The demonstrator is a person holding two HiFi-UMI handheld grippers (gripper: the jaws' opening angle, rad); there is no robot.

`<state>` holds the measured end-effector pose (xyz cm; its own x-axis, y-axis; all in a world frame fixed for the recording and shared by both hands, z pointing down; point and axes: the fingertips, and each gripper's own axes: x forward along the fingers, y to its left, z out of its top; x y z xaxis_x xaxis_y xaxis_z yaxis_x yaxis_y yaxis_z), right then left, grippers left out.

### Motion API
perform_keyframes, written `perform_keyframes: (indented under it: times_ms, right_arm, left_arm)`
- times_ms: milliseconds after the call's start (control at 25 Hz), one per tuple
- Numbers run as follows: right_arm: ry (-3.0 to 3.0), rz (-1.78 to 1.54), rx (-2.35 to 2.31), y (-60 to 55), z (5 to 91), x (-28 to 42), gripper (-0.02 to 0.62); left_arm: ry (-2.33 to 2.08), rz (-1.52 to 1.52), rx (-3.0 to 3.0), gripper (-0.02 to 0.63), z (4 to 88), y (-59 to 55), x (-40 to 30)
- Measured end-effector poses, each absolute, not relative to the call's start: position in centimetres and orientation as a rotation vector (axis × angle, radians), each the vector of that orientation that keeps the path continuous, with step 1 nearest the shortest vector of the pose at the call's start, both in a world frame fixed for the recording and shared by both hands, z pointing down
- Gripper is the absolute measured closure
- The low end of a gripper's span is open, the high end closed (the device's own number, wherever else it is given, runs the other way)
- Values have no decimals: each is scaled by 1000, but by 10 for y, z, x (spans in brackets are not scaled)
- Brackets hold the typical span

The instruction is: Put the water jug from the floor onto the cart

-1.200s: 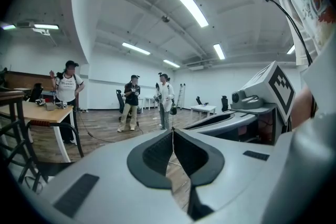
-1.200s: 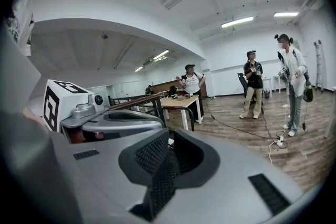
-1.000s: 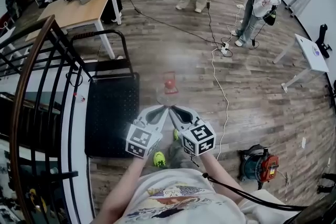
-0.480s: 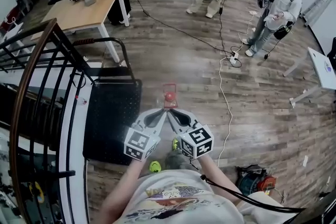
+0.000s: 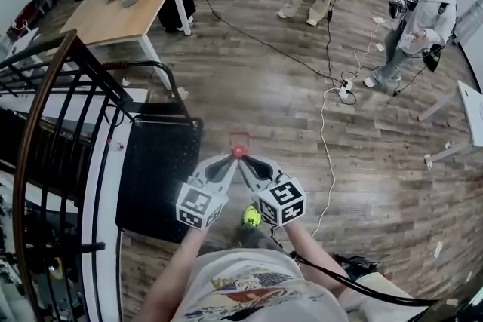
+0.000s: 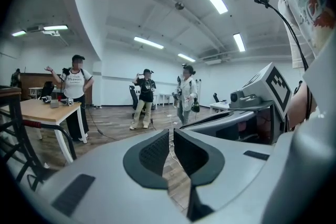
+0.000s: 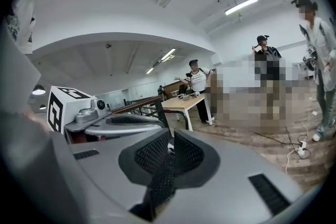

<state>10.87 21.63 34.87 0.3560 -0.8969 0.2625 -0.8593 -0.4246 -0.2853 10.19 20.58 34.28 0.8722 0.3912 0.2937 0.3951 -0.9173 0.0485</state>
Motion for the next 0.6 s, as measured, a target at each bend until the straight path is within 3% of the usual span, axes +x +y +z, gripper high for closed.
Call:
perform_keyframes:
  times_ms: [600]
  right_arm:
    - [1620, -718, -2509, 187, 453, 208, 560]
  left_arm:
    - [-639, -646, -2980, 592, 461, 173, 202]
